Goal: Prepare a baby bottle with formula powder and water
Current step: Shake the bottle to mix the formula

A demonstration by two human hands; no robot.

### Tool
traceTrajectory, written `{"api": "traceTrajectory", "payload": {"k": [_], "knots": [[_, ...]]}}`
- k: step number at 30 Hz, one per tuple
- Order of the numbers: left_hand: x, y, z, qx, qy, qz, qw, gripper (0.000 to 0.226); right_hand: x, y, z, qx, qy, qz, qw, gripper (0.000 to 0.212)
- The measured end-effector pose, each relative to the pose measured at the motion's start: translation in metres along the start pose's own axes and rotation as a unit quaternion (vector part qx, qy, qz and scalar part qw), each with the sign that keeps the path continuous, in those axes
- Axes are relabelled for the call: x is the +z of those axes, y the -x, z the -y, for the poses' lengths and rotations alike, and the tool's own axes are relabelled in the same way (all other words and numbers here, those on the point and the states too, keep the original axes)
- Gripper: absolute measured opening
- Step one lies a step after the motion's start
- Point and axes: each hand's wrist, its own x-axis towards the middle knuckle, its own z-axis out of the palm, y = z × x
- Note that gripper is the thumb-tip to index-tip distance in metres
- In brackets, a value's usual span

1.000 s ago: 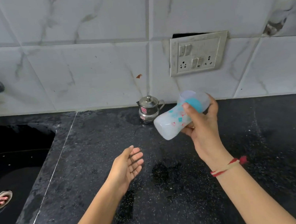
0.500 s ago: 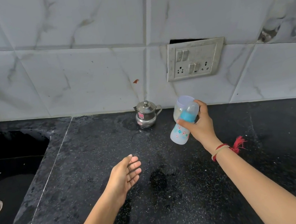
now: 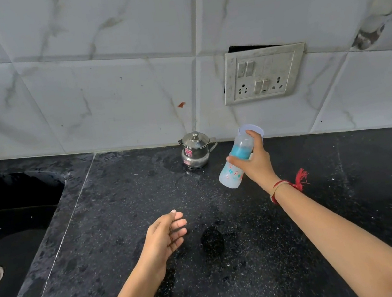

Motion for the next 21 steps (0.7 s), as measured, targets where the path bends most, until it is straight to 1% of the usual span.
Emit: {"api": "traceTrajectory", "payload": {"k": [3,6,9,14,21], "knots": [[0.0,-0.002,0.002,-0.007,0.001,-0.003,1.0,0.026,0.002,-0.003,-0.004,0.011,-0.007,0.011,1.0,0.078],[0.002,-0.004,0.002,-0.008,0.0,-0.001,1.0,0.026,0.005,-0.005,-0.006,0.03,-0.026,0.006,0.999,0.075],[0.003,-0.005,0.003,-0.011,0.002,-0.001,1.0,0.026,0.008,-0.008,-0.009,0.014,-0.013,0.012,1.0,0.076],[-0.002,-0.003,0.005,-0.005,0.002,-0.013,1.0,0.024,0.012,-0.016,-0.012,-0.007,0.011,0.048,0.999,0.074],[-0.01,-0.006,0.006,-0.007,0.014,-0.031,0.999,0.024,0.014,-0.026,-0.013,-0.046,0.066,0.064,0.995,0.075]]}}
